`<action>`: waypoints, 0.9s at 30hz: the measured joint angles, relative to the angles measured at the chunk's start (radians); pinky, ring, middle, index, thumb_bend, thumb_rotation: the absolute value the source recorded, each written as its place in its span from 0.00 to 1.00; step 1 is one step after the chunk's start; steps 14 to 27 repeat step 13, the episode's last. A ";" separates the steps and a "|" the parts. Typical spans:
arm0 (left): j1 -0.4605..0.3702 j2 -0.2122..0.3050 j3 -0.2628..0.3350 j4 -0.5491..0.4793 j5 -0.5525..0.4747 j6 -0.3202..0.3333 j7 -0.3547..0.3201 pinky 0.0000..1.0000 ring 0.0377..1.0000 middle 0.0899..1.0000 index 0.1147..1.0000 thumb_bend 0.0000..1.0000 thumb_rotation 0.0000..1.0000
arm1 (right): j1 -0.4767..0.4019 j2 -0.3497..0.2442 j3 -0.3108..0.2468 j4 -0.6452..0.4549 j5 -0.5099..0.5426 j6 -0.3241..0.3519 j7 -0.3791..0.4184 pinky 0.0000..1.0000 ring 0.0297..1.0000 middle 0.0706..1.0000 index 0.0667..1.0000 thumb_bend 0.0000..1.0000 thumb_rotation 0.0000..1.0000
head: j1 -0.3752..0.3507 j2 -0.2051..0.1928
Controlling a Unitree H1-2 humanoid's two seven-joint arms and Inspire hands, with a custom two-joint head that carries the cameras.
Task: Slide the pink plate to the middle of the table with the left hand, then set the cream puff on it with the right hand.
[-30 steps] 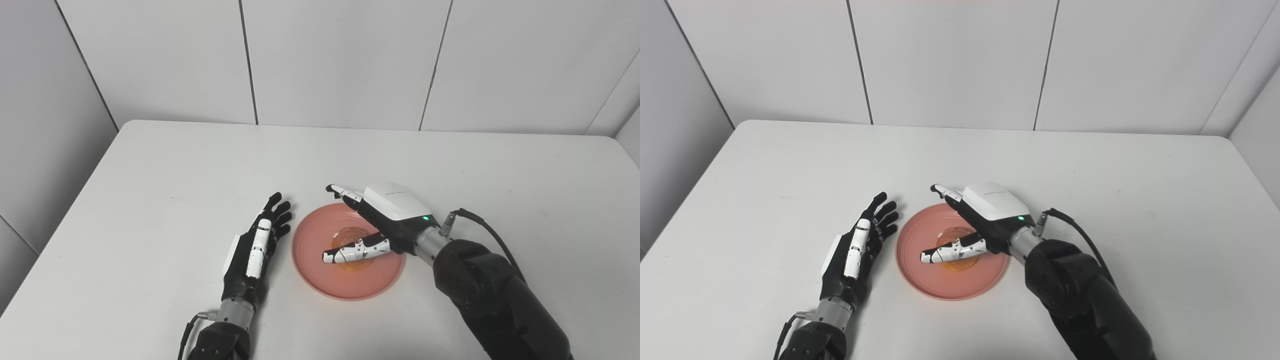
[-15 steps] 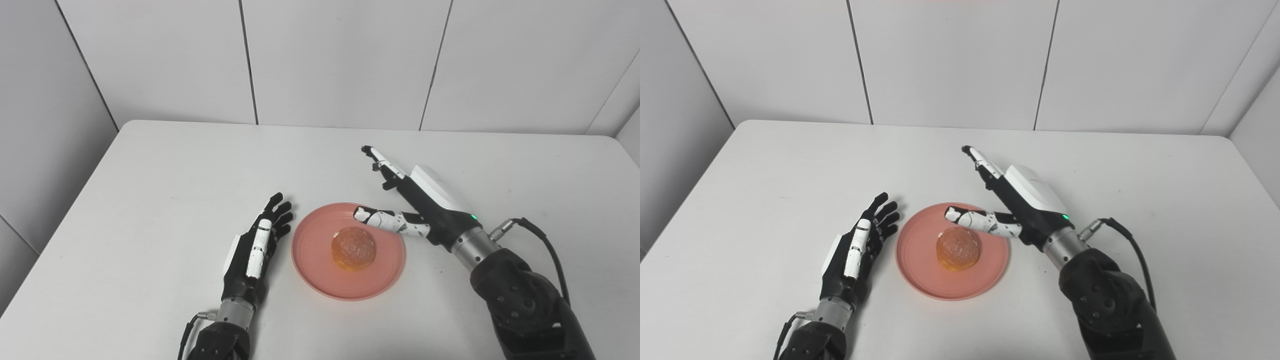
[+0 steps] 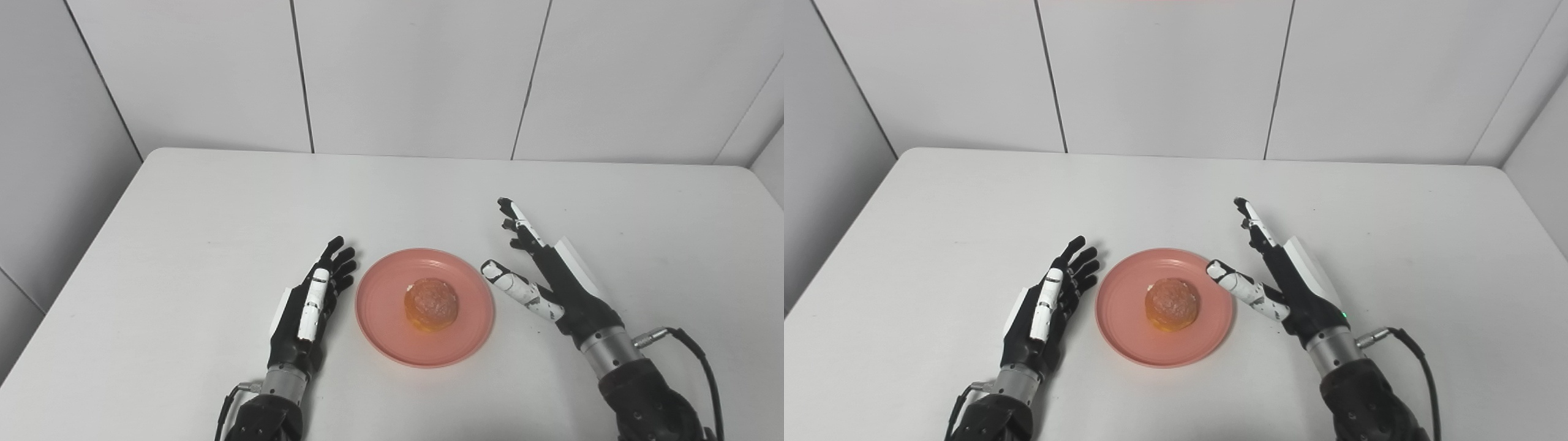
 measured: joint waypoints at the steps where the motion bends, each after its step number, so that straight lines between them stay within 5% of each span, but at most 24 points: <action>1: 0.000 0.002 0.000 0.000 0.000 0.000 -0.001 0.94 0.91 0.91 0.89 0.47 1.00 | 0.011 0.006 -0.001 0.002 0.008 0.000 -0.003 0.89 0.96 1.00 1.00 0.80 1.00 | 0.000 -0.002; 13: 0.015 0.030 -0.002 0.007 0.002 -0.044 -0.024 0.93 0.92 0.92 0.92 0.46 1.00 | 0.111 0.076 -0.026 0.078 0.169 -0.053 -0.090 0.95 0.99 1.00 1.00 0.67 1.00 | 0.005 -0.015; 27: 0.015 0.030 -0.002 0.007 0.002 -0.044 -0.024 0.93 0.92 0.92 0.92 0.46 1.00 | 0.111 0.076 -0.026 0.078 0.169 -0.053 -0.090 0.95 0.99 1.00 1.00 0.67 1.00 | 0.005 -0.015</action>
